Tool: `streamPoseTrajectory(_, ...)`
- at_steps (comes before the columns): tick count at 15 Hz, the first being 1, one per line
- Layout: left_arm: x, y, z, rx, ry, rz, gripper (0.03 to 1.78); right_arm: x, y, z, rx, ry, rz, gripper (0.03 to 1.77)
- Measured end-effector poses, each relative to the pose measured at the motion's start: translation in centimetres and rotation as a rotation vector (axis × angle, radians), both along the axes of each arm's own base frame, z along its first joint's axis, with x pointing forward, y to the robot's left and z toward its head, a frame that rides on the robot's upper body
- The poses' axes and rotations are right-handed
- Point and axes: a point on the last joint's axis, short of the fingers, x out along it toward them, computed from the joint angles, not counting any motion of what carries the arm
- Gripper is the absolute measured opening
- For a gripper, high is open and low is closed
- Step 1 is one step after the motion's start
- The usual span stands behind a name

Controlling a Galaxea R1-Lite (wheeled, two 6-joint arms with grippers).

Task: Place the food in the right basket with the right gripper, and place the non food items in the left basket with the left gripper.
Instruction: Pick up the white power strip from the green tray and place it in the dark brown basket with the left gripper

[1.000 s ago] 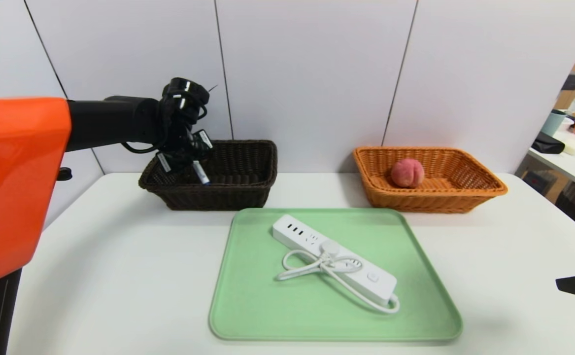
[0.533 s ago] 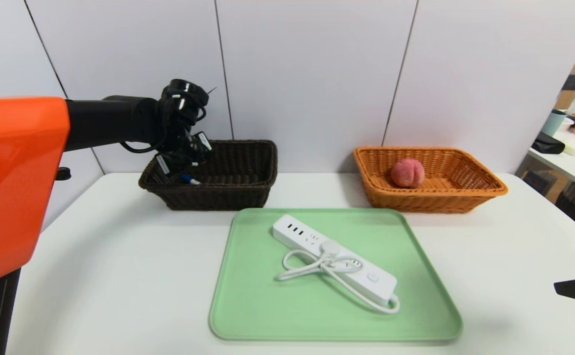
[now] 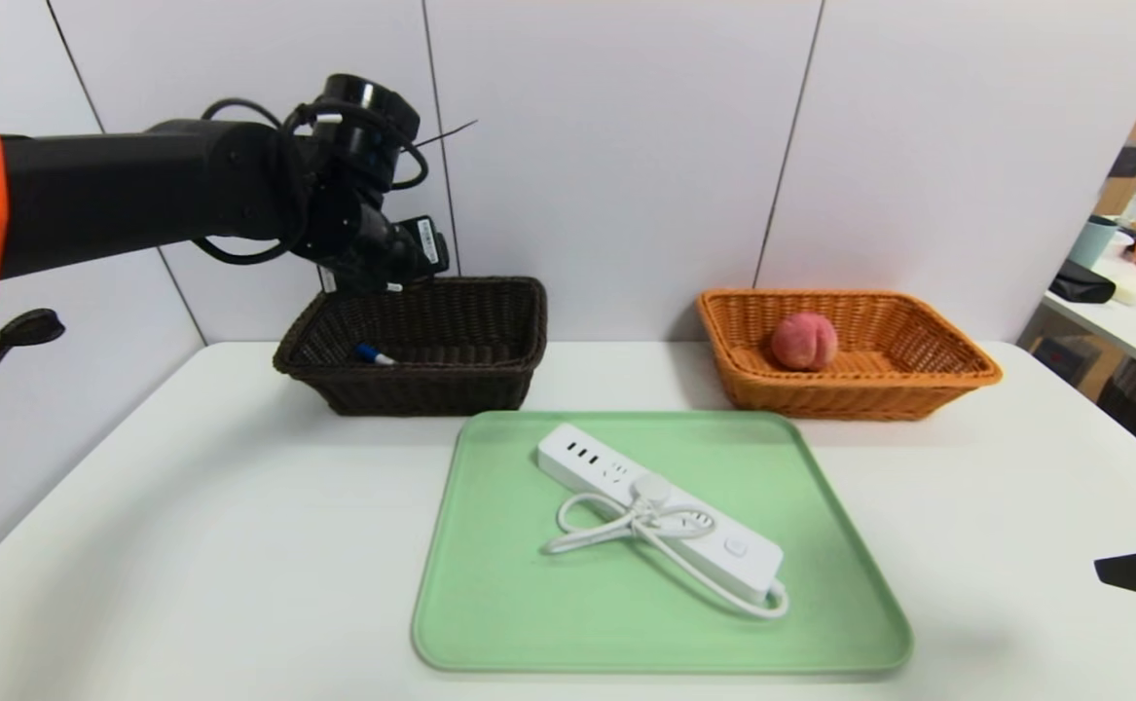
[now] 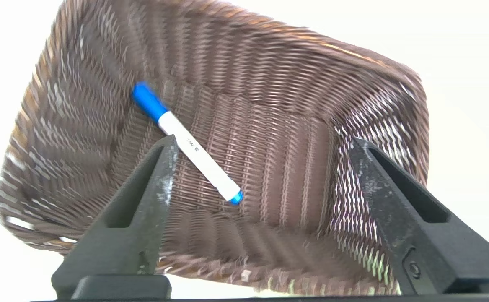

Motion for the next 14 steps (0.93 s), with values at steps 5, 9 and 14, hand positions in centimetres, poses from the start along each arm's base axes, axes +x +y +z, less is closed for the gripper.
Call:
streamPoseTrajectory(5, -4.8, -3.3, 2.2, 0.361, 0.027, -0.396, 1.58, -0.3, -0.1, -0.1, 0.003, 0.0, -0.005, 1.7)
streamPoseTrajectory(9, -9.5, -6.7, 2.7, 0.319, 0.11, -0.604, 1.63, -0.7, -0.2, -0.3, 0.004, 0.0, -0.009, 1.7)
streamPoseTrajectory(14, -12.2, -9.2, 2.7, 0.226, 0.153, -0.691, 1.67, -1.2, -0.3, -0.8, 0.003, 0.008, -0.01, 1.7)
